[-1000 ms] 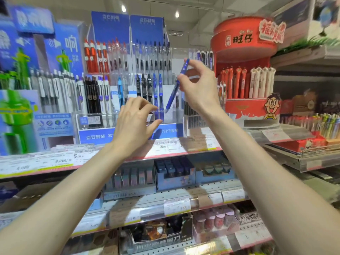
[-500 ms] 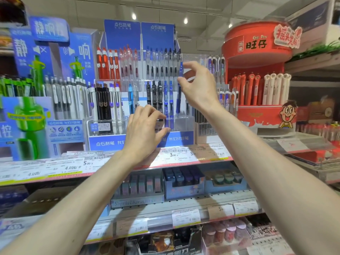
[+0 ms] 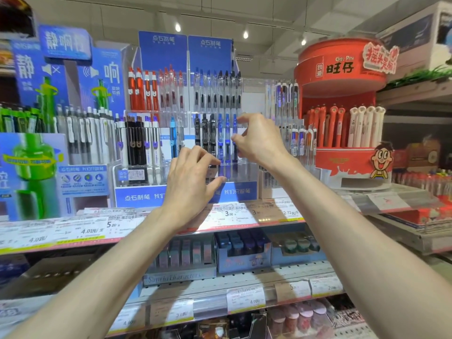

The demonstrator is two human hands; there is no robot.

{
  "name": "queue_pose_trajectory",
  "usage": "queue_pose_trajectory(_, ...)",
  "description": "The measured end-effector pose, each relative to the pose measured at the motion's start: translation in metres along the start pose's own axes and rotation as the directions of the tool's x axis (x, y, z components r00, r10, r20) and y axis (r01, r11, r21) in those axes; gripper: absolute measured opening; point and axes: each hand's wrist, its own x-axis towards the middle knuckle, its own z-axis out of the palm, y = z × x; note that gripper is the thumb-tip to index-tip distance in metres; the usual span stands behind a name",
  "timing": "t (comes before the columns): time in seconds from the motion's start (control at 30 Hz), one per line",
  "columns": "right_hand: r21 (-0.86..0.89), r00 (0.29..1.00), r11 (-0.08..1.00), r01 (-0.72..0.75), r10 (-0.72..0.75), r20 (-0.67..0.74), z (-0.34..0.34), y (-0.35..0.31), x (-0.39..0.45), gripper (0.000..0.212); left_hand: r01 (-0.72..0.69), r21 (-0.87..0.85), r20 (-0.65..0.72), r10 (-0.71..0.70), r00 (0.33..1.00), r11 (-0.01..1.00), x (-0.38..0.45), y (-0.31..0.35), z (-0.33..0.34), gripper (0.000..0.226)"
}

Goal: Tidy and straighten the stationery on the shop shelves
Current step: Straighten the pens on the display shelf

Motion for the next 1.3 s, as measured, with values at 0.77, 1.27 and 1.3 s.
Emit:
queue_pose_trajectory(0.77, 0.238, 0.993, 0.968, -0.080, 0.099, -0.070, 0.009, 0.009, -0.042, 0.039, 0.031, -0.062, 0.027, -0.030, 0.999, 0.998, -0.004, 0.001, -0.003, 0.035)
queue_pose_trajectory(1.27, 0.510, 0.996, 0.856, -0.085, 0.070, 0.047, 0.005, 0.030, -0.162, 0.028, 0.201, -0.349, -0.041, -0.229, 0.973, 0.915, -0.106, 0.007, -0.062, 0.011)
queue_pose_trajectory(1.3, 0.520, 0.997, 0.850, -0.080, 0.076, 0.029, 0.006, 0.032, -0.172, 0.027, 0.212, -0.361, -0.034, -0.239, 0.970, 0.908, -0.118, 0.010, -0.064, 0.011)
